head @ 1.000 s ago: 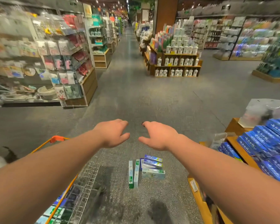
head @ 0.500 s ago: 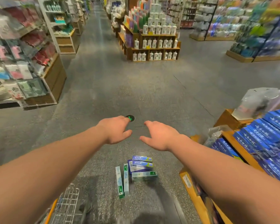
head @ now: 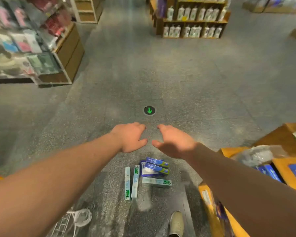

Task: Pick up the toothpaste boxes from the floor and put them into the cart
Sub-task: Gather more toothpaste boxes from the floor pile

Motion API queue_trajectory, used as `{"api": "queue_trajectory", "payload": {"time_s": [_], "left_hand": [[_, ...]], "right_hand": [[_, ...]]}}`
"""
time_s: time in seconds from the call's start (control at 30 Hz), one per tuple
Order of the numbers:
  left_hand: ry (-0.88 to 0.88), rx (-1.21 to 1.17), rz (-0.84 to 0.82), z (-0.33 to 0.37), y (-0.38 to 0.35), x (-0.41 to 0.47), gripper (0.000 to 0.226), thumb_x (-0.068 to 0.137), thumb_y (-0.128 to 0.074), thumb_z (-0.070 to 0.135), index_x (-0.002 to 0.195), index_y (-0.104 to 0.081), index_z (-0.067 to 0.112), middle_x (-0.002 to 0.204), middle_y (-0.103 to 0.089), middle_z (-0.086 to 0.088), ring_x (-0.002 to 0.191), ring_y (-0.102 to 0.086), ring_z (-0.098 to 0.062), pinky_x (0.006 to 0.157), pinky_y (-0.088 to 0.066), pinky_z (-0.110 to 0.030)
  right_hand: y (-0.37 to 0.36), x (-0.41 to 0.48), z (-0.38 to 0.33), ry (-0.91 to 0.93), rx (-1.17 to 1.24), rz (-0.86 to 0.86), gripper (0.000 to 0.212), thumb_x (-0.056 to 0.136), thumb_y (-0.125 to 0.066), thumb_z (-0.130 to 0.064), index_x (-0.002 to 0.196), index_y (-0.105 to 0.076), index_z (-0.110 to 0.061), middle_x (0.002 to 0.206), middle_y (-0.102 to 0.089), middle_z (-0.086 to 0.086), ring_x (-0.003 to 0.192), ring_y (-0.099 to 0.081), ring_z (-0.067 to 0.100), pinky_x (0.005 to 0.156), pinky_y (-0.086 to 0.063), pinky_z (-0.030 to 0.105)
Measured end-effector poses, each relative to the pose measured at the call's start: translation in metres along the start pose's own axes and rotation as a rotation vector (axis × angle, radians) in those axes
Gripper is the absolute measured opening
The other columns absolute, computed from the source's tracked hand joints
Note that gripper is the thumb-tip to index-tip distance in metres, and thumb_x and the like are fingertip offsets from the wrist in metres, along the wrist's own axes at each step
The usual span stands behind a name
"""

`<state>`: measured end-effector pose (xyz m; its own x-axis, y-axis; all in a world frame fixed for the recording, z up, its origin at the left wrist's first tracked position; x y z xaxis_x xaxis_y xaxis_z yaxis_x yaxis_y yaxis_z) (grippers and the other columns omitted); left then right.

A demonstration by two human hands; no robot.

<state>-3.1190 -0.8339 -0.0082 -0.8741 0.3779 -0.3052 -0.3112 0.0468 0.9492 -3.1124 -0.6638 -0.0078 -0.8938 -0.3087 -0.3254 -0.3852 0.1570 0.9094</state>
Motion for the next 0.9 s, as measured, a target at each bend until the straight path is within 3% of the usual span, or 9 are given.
{"api": "queue_trajectory", "payload": {"time_s": [0.13, 0.33, 0.63, 0.83, 0.9], "left_hand": [[0.074, -0.023, -0.046, -0.011, -0.053, 0.044, 0.066, 0.102, -0.038, 0.058, 0.154, -0.034, 0.018, 0.149, -0.048, -0.009, 0.129, -0.054, -0.03, 0.097, -0.051, -0.045], [0.049, -0.052, -0.08, -0.021, -0.177, 0.115, 0.066, 0.101, -0.039, 0.06, 0.151, -0.035, 0.016, 0.142, -0.051, -0.01, 0.122, -0.056, -0.031, 0.092, -0.052, -0.045], [0.054, -0.081, -0.066, -0.042, -0.4, 0.228, 0.047, 0.099, -0.041, 0.059, 0.12, -0.053, 0.018, 0.115, -0.059, -0.001, 0.095, -0.063, -0.027, 0.072, -0.044, -0.037], [0.005, -0.029, -0.096, -0.052, -0.543, 0.312, 0.04, 0.096, -0.045, 0.06, 0.102, -0.043, 0.021, 0.114, -0.057, -0.004, 0.1, -0.061, -0.031, 0.07, -0.039, -0.036], [-0.02, -0.017, -0.07, -0.056, -0.579, 0.341, 0.043, 0.094, -0.047, 0.061, 0.105, -0.046, 0.019, 0.116, -0.058, -0.005, 0.103, -0.061, -0.031, 0.073, -0.044, -0.038]], "right_hand": [[-0.042, 0.05, 0.031, 0.056, -0.006, -0.045, 0.075, 0.1, -0.049, -0.059, 0.159, -0.026, -0.018, 0.158, -0.041, 0.009, 0.143, -0.041, 0.026, 0.114, -0.038, 0.045], [-0.158, 0.121, 0.078, 0.053, -0.01, -0.106, 0.079, 0.1, -0.05, -0.059, 0.161, -0.018, -0.021, 0.157, -0.04, 0.007, 0.14, -0.044, 0.029, 0.107, -0.044, 0.049], [-0.371, 0.231, 0.157, 0.036, -0.017, -0.143, 0.084, 0.098, -0.05, -0.062, 0.161, -0.015, -0.018, 0.157, -0.04, 0.011, 0.141, -0.042, 0.032, 0.109, -0.042, 0.051], [-0.503, 0.305, 0.223, 0.052, -0.053, -0.128, 0.087, 0.096, -0.054, -0.061, 0.161, -0.016, -0.017, 0.159, -0.037, 0.009, 0.142, -0.041, 0.031, 0.109, -0.043, 0.051], [-0.535, 0.329, 0.247, 0.049, -0.061, -0.12, 0.089, 0.094, -0.055, -0.063, 0.16, -0.018, -0.017, 0.158, -0.038, 0.01, 0.14, -0.043, 0.033, 0.108, -0.044, 0.053]]}}
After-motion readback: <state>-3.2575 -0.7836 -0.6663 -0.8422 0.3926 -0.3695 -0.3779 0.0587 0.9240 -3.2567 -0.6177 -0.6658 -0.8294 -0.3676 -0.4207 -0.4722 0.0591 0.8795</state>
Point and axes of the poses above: each hand's wrist, its own x-axis towards the middle knuckle, its own y-axis out of the back of the hand, z = x × y, the point moved 4 cm from there along x, towards the middle knuckle
